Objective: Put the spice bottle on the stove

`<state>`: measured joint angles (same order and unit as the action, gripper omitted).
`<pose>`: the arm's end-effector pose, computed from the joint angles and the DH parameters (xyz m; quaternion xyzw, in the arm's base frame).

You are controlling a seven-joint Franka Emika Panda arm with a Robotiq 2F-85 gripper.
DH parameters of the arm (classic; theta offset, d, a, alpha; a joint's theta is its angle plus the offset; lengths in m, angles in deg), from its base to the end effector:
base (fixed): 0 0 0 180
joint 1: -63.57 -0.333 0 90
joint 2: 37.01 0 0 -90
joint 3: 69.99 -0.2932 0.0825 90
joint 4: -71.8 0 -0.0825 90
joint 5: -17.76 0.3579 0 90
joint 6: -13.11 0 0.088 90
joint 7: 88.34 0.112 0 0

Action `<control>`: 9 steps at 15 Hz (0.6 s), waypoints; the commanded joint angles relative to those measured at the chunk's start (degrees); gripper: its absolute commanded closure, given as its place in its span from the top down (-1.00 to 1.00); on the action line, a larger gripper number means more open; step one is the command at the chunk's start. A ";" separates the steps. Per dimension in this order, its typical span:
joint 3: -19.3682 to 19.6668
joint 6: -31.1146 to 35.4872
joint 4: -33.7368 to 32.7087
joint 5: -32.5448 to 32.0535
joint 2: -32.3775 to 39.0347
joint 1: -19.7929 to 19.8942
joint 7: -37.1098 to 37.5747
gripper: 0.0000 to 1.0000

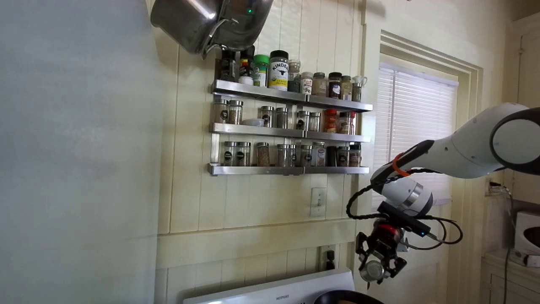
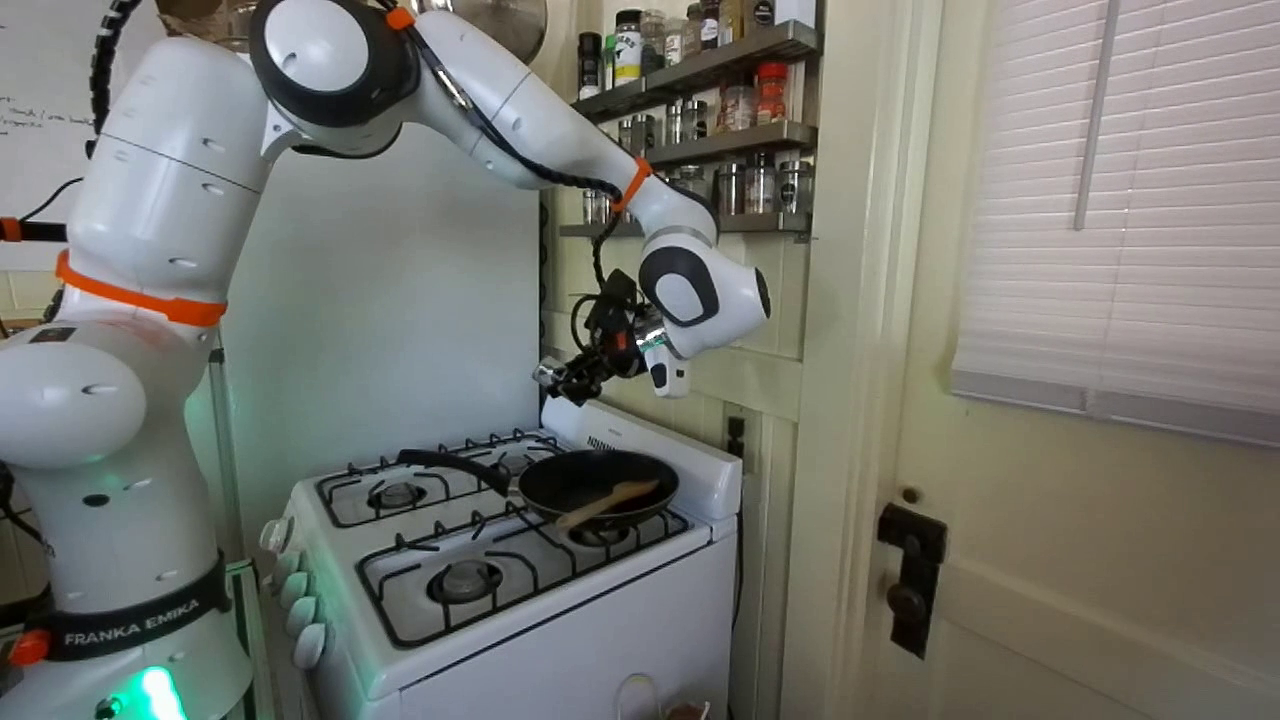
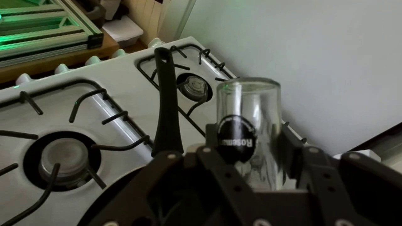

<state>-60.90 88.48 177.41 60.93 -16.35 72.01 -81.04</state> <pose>0.5114 -0.0631 0.3197 -0.8146 0.2562 0.3659 0.3700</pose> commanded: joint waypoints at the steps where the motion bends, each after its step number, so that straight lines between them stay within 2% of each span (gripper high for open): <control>1: -0.48 1.32 -0.05 -0.13 -0.25 -0.47 0.31 -0.54; 6: -0.09 2.07 2.53 -12.17 -6.39 -2.23 2.36 -0.54; 9: -0.25 1.94 5.41 -17.21 -11.24 -2.35 3.67 -0.54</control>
<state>-61.22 89.42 177.92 48.48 -21.06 70.34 -79.98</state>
